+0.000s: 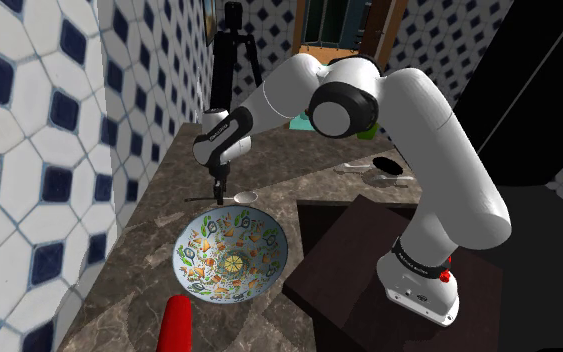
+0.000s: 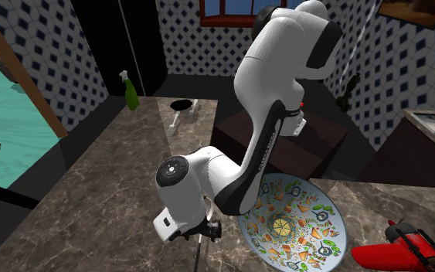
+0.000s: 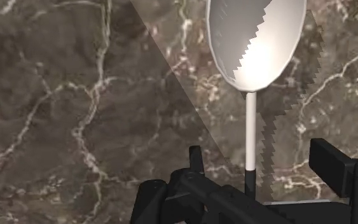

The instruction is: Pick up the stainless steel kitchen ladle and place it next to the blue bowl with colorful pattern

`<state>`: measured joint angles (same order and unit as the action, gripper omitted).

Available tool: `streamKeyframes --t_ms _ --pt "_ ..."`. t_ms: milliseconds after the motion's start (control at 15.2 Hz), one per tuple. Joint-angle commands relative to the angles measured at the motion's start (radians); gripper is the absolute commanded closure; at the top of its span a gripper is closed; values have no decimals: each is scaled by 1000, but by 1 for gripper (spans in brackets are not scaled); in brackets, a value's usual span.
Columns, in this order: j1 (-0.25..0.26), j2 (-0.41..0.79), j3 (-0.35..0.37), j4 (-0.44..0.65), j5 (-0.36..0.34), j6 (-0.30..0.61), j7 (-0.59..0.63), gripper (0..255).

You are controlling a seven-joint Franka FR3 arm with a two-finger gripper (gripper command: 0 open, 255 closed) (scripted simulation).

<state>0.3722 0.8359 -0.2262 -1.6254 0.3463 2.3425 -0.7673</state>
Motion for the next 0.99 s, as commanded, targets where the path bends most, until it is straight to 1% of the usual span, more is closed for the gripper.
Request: streamKeyframes --t_ms 0,132,396,924 --pt "0 0 0 0 0 0 0 0" --pt "0 0 0 0 0 0 0 0" --pt "9 -86 -23 -8 -24 -77 13 0" --pt "9 -86 -23 -8 -24 -77 13 0"
